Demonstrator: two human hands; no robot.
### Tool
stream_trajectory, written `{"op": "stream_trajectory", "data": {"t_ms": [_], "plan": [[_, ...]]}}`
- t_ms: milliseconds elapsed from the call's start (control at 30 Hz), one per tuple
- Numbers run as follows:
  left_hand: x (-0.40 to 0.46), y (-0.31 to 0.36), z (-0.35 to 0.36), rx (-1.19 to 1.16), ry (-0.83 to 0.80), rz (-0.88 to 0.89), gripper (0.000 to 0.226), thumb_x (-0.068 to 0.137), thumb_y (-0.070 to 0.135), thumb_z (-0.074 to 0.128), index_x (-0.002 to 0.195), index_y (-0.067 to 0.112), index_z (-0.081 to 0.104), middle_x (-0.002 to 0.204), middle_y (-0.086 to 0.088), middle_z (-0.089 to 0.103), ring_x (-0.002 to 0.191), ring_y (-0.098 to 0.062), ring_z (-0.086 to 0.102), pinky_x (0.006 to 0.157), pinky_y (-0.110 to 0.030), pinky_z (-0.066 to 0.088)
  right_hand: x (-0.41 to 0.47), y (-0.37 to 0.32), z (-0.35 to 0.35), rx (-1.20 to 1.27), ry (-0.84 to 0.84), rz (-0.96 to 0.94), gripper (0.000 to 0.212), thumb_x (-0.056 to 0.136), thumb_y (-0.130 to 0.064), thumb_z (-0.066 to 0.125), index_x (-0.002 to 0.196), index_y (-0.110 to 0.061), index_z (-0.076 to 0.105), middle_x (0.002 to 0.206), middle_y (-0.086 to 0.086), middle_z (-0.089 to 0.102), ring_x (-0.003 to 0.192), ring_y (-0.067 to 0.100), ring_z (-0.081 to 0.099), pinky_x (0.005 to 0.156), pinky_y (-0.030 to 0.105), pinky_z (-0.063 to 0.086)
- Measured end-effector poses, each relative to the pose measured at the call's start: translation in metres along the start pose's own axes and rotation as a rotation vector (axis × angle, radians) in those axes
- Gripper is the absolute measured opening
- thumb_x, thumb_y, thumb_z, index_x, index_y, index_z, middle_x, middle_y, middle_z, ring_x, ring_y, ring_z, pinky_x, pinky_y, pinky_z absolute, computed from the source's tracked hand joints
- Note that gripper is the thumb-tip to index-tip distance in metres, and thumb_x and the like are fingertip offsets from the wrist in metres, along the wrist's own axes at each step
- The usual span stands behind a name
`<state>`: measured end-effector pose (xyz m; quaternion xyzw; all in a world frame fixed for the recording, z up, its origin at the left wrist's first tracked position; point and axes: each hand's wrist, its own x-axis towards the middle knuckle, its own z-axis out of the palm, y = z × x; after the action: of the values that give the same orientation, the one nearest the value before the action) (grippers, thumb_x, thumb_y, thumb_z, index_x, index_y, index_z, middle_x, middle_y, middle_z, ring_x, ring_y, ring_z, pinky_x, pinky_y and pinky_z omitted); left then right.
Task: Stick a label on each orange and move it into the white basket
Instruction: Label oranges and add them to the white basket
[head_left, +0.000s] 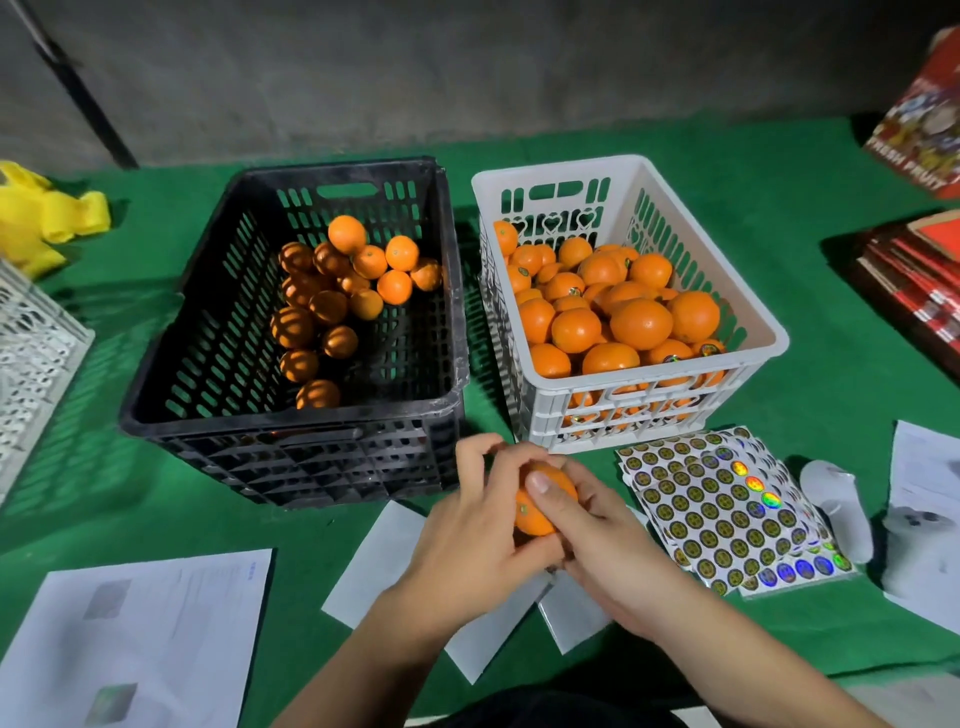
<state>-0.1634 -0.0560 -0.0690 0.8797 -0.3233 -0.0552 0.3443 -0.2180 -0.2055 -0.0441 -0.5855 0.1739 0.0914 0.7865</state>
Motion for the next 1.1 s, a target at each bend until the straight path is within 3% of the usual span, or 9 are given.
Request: {"op": "stream_trajectory", "data": {"t_ms": [133,233,333,400,467,633,733,933,1100], "plan": [[0.008,-0.005,-0.034,0.023,0.191,0.042,0.057,0.089,0.059,0.06,0.139,0.041,0.038,0.129,0.012,0.027,0.068,-0.005,0.055,0.054,-0.027,0.05,0.023,-0.04,-0.011,-0.325,0.052,-0.143,0.031,0.088,-0.054,0.074,0.113,-0.036,0.066,0.093,-0.002,0.072,0.079,0.014,0.071,0.066,0.024,0.057],[0.024,-0.028,-0.072,0.093,0.396,-0.003,0.032,0.095,0.046,0.059,0.124,0.032,0.054,0.12,0.014,0.041,0.077,-0.003,0.054,0.055,-0.026,0.049,0.069,-0.083,-0.037,-0.469,0.193,-0.228,0.035,0.088,-0.055,0.073,0.109,-0.029,0.064,0.085,0.0,0.072,0.06,0.014,0.068,0.05,0.019,0.049],[0.039,-0.06,-0.101,0.202,0.421,-0.073,0.017,0.098,0.026,0.065,0.115,0.021,0.066,0.11,0.009,0.06,0.083,-0.014,0.059,0.064,-0.034,0.052,0.123,-0.127,-0.056,-0.588,0.352,-0.301,0.058,0.089,-0.06,0.071,0.129,-0.023,0.052,0.105,0.007,0.071,0.075,0.016,0.074,0.059,0.03,0.06],[0.048,-0.075,-0.111,0.21,0.364,-0.169,0.017,0.1,0.024,0.064,0.117,0.022,0.067,0.112,0.008,0.064,0.084,-0.017,0.063,0.063,-0.03,0.049,0.153,-0.14,-0.064,-0.737,0.47,-0.297,0.079,0.091,-0.067,0.064,0.149,-0.022,0.036,0.14,0.013,0.057,0.118,0.03,0.065,0.094,0.048,0.057],[0.057,-0.084,-0.115,0.322,0.276,-0.221,0.02,0.102,0.028,0.058,0.121,0.026,0.065,0.117,0.008,0.066,0.085,-0.018,0.066,0.062,-0.031,0.049,0.172,-0.131,-0.061,-1.016,0.626,-0.302,0.086,0.093,-0.072,0.051,0.156,-0.018,0.029,0.16,0.018,0.032,0.144,0.041,0.034,0.117,0.054,0.03],[0.094,-0.112,-0.13,0.168,-0.265,-0.397,0.036,0.104,0.043,0.051,0.137,0.029,0.057,0.118,0.003,0.071,0.101,-0.015,0.068,0.093,-0.038,0.055,0.18,-0.066,-0.012,-1.46,0.497,-0.473,0.071,0.097,-0.066,0.044,0.155,-0.027,0.032,0.165,0.008,0.022,0.145,0.033,0.026,0.114,0.053,0.023],[0.129,-0.137,-0.142,0.226,-0.547,-0.439,0.057,0.101,0.052,0.058,0.149,0.023,0.048,0.146,-0.004,0.057,0.129,-0.021,0.056,0.11,-0.037,0.045,0.183,-0.053,-0.009,-1.685,0.483,-0.536,0.072,0.096,-0.061,0.038,0.157,-0.024,0.032,0.162,0.011,0.026,0.144,0.036,0.029,0.113,0.05,0.024],[0.198,-0.193,-0.141,0.661,-0.506,-0.475,0.064,0.104,0.041,0.058,0.16,0.025,0.031,0.165,-0.01,0.028,0.151,-0.04,0.028,0.114,-0.054,0.041,0.187,-0.049,-0.011,-1.719,0.486,-0.572,0.073,0.091,-0.054,0.043,0.156,-0.02,0.035,0.158,0.014,0.032,0.136,0.039,0.036,0.108,0.052,0.027],[0.228,-0.229,-0.122,0.776,-0.63,-0.6,0.068,0.101,0.023,0.06,0.162,0.023,0.029,0.168,-0.005,0.027,0.154,-0.035,0.027,0.115,-0.051,0.043,0.189,-0.05,-0.011,-1.682,0.473,-0.533,0.072,0.091,-0.054,0.044,0.156,-0.025,0.033,0.159,0.01,0.03,0.138,0.037,0.035,0.109,0.052,0.027]]}}
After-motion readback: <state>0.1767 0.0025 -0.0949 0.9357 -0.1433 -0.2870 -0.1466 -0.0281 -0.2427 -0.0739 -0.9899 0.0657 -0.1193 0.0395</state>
